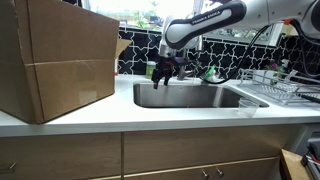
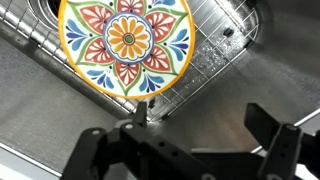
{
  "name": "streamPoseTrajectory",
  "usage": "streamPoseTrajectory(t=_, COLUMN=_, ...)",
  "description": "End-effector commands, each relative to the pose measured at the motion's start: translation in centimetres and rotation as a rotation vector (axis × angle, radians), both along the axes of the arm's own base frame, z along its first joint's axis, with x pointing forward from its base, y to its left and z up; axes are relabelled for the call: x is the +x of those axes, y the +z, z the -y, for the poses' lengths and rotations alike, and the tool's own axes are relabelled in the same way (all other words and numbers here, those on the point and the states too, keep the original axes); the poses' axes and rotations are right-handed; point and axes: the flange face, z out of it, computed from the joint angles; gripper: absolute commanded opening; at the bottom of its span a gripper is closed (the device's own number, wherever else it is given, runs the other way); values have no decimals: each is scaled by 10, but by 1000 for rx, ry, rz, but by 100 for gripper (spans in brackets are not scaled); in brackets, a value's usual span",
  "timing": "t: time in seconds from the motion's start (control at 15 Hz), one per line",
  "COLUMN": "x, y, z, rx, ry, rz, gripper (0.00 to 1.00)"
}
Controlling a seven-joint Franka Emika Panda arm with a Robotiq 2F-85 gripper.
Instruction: Remove the plate from the dish rack, then rinse it and place it in the sink
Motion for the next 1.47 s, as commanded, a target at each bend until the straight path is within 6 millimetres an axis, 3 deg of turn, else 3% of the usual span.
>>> streamPoseTrajectory(t=0.0, x=-13, y=22, z=-8, rx=3, ry=-98, rz=-44, gripper=100)
streamPoseTrajectory(t=0.8, x=-76, y=106, z=-34, rx=-261, ry=-405, rz=-99, gripper=100)
streamPoseTrajectory(t=1.2, x=-112, y=134, z=-31, rx=-473, ry=-526, rz=-86, gripper=100)
streamPoseTrajectory(t=1.4, x=-125, y=149, z=-29, rx=-473, ry=-575, rz=-26, gripper=100)
